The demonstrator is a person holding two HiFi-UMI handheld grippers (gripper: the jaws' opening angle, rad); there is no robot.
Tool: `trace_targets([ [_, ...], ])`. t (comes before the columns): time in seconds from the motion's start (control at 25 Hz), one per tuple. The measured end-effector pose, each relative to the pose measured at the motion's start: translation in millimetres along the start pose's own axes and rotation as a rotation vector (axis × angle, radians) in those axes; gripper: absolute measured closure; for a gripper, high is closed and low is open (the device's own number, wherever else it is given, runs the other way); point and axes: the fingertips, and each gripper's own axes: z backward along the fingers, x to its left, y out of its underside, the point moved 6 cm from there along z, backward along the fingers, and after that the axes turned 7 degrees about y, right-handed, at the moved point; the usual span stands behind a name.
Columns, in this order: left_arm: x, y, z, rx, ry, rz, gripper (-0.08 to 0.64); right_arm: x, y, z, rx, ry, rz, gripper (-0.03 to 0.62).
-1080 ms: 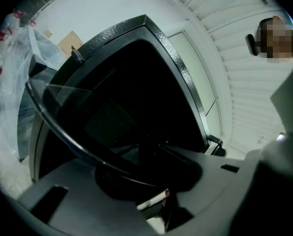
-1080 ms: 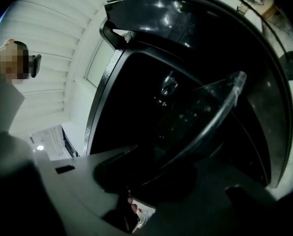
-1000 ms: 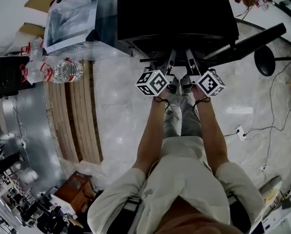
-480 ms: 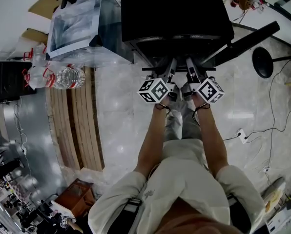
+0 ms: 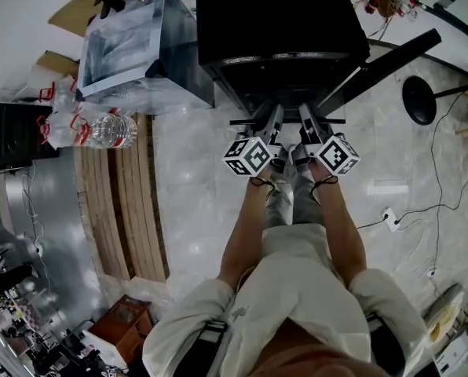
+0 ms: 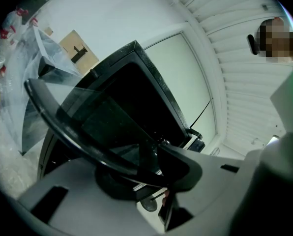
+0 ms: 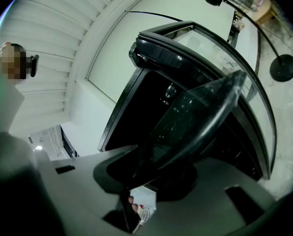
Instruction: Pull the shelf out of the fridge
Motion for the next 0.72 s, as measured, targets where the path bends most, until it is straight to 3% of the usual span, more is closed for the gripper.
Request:
trace_targets([
  [0.72, -24, 10, 38, 0.015, 0.036, 0.000, 0.430, 16, 15, 45, -0.007, -0.006, -0.019, 0.500],
])
